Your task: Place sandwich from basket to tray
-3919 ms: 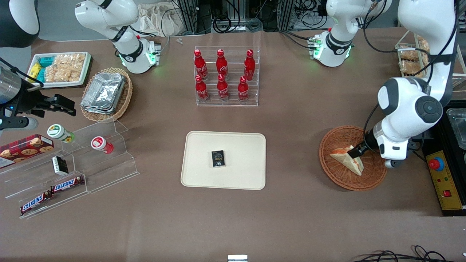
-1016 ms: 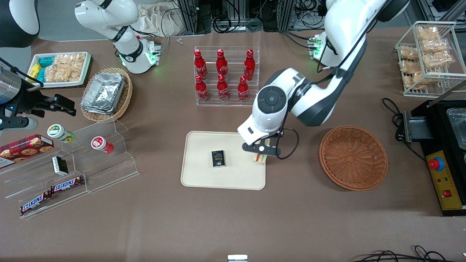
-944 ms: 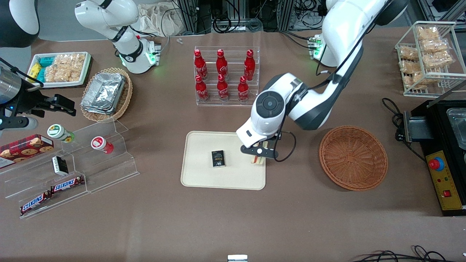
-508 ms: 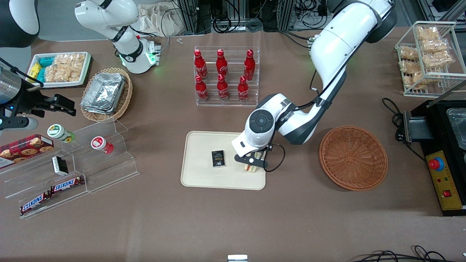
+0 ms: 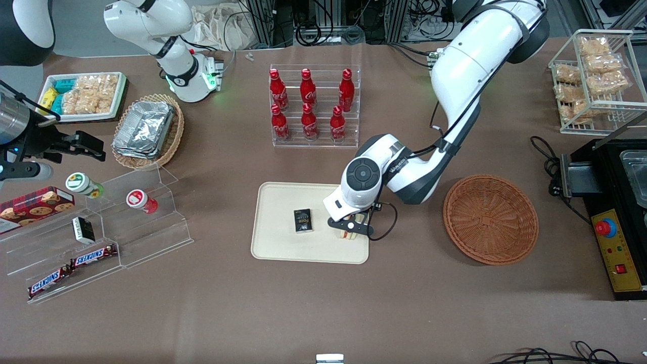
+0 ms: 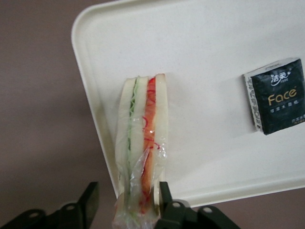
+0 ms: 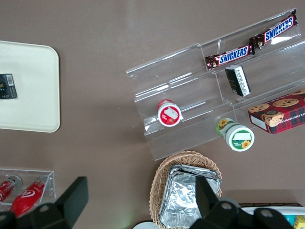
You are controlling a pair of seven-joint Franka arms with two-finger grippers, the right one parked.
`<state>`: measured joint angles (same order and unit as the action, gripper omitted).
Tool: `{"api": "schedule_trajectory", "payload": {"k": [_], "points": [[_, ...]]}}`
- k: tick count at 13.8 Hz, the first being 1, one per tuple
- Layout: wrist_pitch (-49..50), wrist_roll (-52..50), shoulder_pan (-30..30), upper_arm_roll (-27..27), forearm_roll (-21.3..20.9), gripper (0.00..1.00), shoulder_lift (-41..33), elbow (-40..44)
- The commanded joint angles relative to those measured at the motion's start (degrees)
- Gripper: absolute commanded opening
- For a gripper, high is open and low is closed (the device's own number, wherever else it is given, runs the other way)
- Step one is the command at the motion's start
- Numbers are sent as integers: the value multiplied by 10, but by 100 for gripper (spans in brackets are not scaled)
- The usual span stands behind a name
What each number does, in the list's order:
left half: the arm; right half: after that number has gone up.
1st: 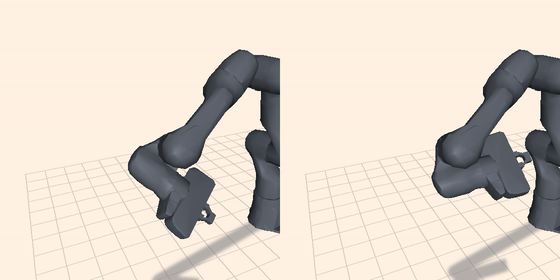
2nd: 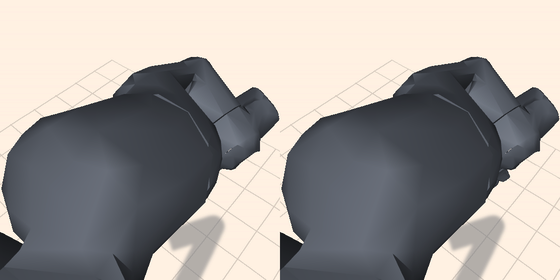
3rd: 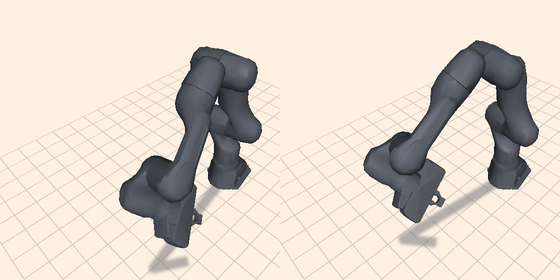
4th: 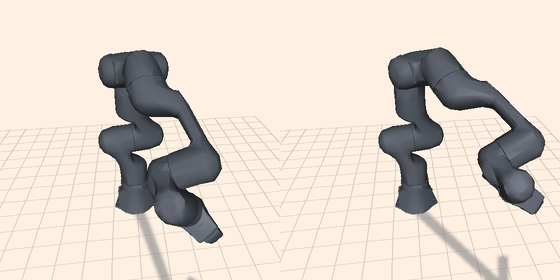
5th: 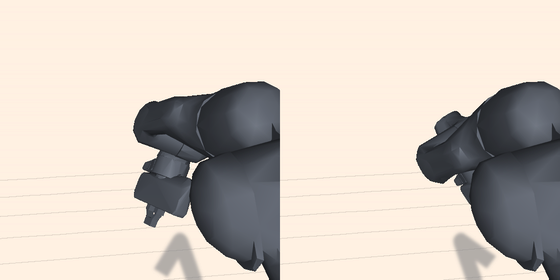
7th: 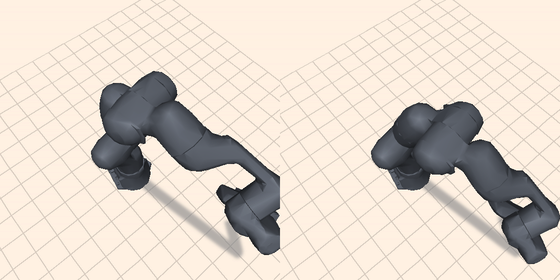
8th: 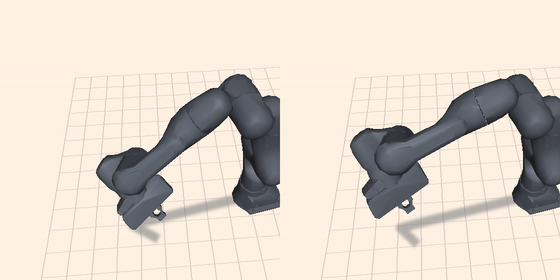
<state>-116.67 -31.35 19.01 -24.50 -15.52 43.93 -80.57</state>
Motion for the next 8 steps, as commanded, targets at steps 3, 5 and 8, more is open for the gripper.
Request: {"api": "schedule_trajectory", "payload": {"k": [3, 5, 8], "points": [[120, 25, -32, 5, 10, 100, -110, -7], [164, 60, -68, 4, 10, 100, -162, -14], [228, 110, -127, 5, 8, 100, -232, -17]]}}
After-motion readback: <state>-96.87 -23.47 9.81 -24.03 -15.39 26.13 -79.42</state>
